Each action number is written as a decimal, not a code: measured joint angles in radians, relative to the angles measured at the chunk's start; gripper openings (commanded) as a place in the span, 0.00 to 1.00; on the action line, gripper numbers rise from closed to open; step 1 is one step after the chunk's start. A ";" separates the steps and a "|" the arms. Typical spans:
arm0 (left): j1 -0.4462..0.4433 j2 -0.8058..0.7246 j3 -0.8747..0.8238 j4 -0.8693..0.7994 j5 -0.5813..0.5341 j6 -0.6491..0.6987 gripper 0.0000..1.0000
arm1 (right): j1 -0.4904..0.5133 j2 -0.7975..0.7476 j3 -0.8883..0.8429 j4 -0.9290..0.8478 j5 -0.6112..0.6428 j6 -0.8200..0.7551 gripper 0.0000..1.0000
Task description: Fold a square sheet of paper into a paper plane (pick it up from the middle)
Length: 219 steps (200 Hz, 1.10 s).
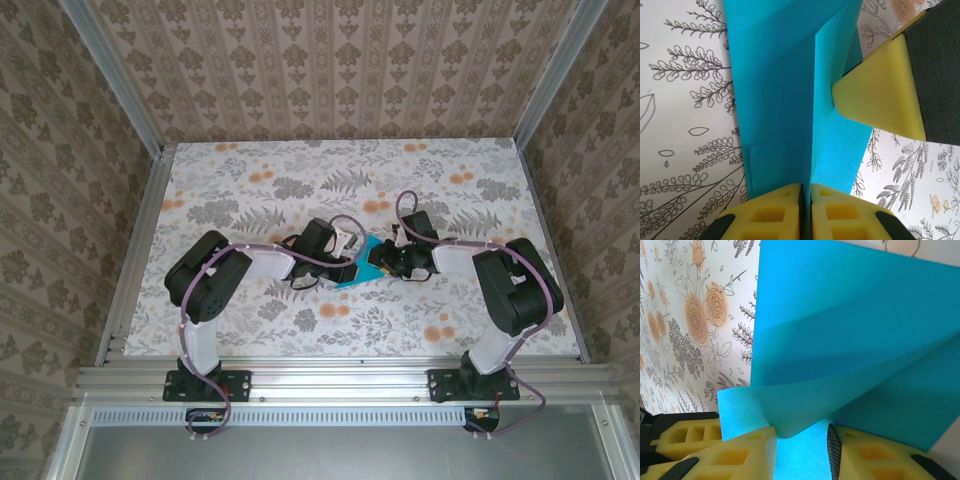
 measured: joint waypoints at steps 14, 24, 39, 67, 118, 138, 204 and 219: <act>0.000 0.000 0.002 0.000 0.005 -0.007 0.21 | 0.003 0.003 0.007 -0.007 0.007 0.000 0.37; 0.000 0.000 0.006 -0.003 0.008 -0.012 0.24 | 0.003 0.004 0.011 -0.013 0.011 0.003 0.38; 0.000 0.000 0.011 -0.011 0.011 -0.016 0.28 | 0.004 0.006 0.018 -0.019 0.018 0.005 0.40; 0.000 -0.011 0.014 -0.029 0.011 -0.021 0.36 | 0.007 0.009 0.029 -0.034 0.027 0.008 0.43; 0.006 -0.077 0.014 -0.085 -0.036 -0.031 0.47 | 0.012 0.019 0.056 -0.072 0.042 0.011 0.47; 0.013 -0.107 0.013 -0.085 -0.063 -0.048 0.46 | 0.016 0.020 0.065 -0.088 0.055 0.019 0.48; 0.012 -0.114 -0.019 -0.070 -0.108 -0.134 0.35 | 0.024 0.039 0.114 -0.155 0.100 0.063 0.49; 0.012 -0.114 -0.019 -0.066 -0.107 -0.140 0.32 | 0.029 0.046 0.129 -0.178 0.113 0.063 0.49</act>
